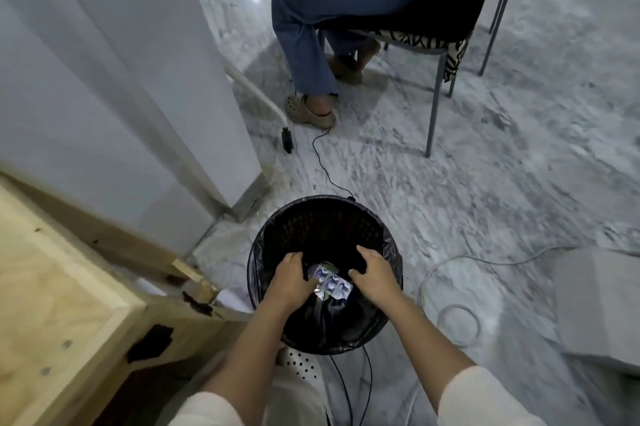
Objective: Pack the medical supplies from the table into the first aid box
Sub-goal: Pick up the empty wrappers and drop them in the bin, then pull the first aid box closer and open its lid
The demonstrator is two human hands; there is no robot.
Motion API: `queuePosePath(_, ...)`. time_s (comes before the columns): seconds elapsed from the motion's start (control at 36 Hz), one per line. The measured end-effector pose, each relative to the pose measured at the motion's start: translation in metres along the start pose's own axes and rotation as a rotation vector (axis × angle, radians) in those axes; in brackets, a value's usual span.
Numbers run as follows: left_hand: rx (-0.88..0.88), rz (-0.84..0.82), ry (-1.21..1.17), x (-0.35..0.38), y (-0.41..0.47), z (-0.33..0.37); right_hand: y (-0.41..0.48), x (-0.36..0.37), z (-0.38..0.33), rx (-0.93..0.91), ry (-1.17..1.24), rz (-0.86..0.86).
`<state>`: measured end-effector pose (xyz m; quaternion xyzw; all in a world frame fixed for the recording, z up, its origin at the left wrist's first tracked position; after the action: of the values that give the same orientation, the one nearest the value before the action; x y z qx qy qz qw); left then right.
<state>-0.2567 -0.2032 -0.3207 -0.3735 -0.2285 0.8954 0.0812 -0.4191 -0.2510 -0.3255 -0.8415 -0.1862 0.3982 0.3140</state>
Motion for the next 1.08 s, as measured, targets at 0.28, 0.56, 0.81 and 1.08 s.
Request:
queuePosePath(0.28, 0.151, 0.094, 0.185, -0.06, -0.058, 0.079, -0.08, -0.062, -0.042, -0.156, -0.088, 0.107)
queuePosePath(0.56, 0.252, 0.265, 0.342, -0.152, -0.159, 0.141, -0.183, -0.118, -0.113, -0.33, -0.162, 0.208)
queuePosePath(0.81, 0.218, 0.595, 0.413, -0.231, -0.293, 0.104, -0.293, -0.081, -0.198, -0.67, -0.218, 0.303)
queuePosePath(1.08, -0.031, 0.874, 0.409, -0.303, -0.449, -0.005, -0.41, 0.041, -0.303, -1.08, -0.296, 0.218)
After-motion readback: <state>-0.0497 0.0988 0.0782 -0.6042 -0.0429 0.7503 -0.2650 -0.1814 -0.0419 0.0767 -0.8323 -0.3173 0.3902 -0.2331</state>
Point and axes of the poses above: each hand's wrist, its own y-axis towards the middle knuckle, its own x-axis out of the palm, z = x × y, the point moved 1 cm from there along y, towards the middle knuckle, and after that the axes turned 13 degrees about x, right-handed, at the moved point
